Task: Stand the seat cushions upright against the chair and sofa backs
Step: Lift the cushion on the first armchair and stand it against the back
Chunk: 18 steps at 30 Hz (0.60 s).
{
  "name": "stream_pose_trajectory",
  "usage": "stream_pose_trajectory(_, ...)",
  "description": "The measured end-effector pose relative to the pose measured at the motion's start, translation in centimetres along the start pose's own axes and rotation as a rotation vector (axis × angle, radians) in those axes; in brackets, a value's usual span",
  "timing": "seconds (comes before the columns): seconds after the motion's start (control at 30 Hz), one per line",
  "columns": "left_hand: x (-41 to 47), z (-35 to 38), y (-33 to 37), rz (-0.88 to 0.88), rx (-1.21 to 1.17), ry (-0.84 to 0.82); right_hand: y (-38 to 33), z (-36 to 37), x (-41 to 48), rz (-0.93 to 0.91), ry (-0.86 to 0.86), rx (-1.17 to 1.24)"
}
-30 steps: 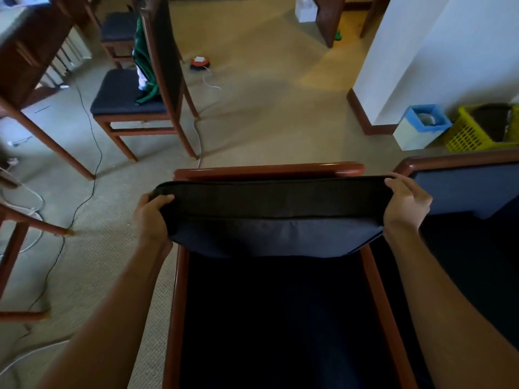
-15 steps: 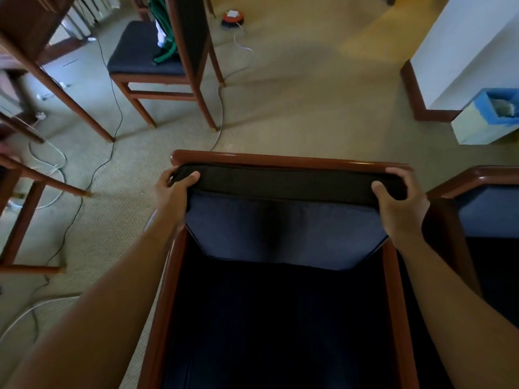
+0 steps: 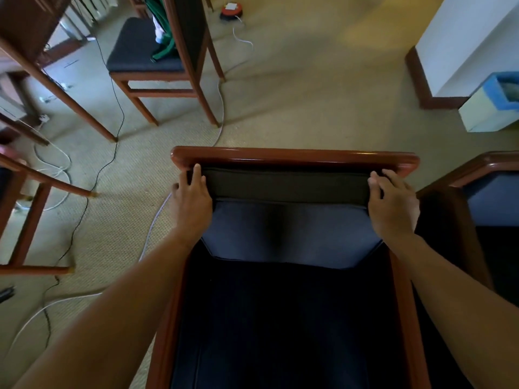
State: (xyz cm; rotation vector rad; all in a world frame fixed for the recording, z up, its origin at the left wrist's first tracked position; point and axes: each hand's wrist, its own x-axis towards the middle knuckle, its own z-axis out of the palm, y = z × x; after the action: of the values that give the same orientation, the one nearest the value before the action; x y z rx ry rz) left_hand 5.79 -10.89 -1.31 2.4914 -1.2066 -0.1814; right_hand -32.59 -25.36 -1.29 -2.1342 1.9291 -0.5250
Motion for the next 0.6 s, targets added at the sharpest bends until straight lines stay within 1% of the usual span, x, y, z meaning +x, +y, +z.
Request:
stream_pose_trajectory(0.07,-1.4,-0.7,0.5,0.097,0.151,-0.078,-0.3,-1.5,-0.9,-0.004,-0.152,-0.185)
stream_pose_trajectory(0.13,-3.2,-1.4,1.8,0.172,0.249,-0.176,-0.6,-3.0,-2.7,-0.007,-0.259,-0.247)
stream_pose_trajectory(0.2,-5.3,-2.0,3.2,0.244,0.304,-0.260,-0.5,-4.4,-5.3,-0.018,-0.312,-0.271)
stream_pose_trajectory(0.3,-8.4,-3.0,5.5,0.389,0.286,-0.329,0.6,-6.9,-9.6,-0.010,-0.326,-0.299)
stream_pose_trajectory(0.4,-11.7,-4.2,8.7,0.527,0.241,-0.362,2.2,-10.9,-13.9,0.062,-0.304,-0.276)
stream_pose_trajectory(0.5,-15.1,-5.3,13.1,0.677,0.213,-0.356,4.6,-15.0,-17.9,0.145,-0.287,-0.269)
stream_pose_trajectory(0.6,-18.4,-6.1,17.8,0.768,0.197,-0.368,7.5,-18.8,-21.6,0.206,-0.260,-0.292)
